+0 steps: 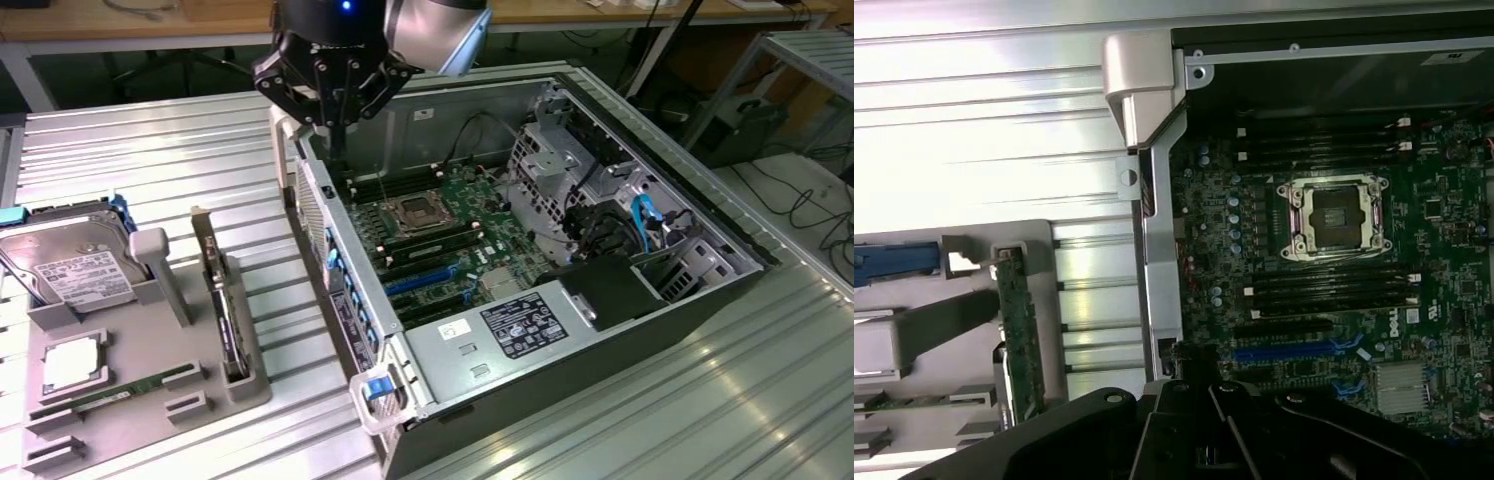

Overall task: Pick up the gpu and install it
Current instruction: 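Reach for the gpu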

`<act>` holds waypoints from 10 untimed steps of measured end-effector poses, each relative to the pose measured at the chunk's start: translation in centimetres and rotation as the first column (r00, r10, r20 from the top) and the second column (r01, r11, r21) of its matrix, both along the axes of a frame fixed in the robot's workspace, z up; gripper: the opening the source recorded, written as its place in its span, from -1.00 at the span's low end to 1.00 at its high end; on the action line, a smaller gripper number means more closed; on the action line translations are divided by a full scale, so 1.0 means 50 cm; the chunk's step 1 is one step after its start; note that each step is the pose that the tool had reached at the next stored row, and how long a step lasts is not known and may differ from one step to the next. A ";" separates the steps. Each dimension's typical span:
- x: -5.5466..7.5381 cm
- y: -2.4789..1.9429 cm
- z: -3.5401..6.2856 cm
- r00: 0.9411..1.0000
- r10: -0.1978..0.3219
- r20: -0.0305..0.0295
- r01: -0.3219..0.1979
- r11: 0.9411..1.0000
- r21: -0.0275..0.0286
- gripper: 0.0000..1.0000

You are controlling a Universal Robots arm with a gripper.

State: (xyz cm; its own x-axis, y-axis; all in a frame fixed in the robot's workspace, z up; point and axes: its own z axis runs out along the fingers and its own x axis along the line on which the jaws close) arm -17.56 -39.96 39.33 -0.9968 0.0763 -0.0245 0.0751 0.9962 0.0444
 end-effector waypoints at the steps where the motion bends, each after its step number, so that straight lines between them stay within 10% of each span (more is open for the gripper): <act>1: -0.001 0.0000 0.000 1.000 0.000 0.000 0.000 1.000 0.000 -0.79; 10: -0.008 -0.0002 0.000 1.000 0.000 0.000 0.000 1.000 0.000 -0.79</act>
State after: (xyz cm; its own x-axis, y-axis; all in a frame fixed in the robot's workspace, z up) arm -17.95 -39.97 39.33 -0.9968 0.0762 -0.0245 0.0750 0.9962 0.0443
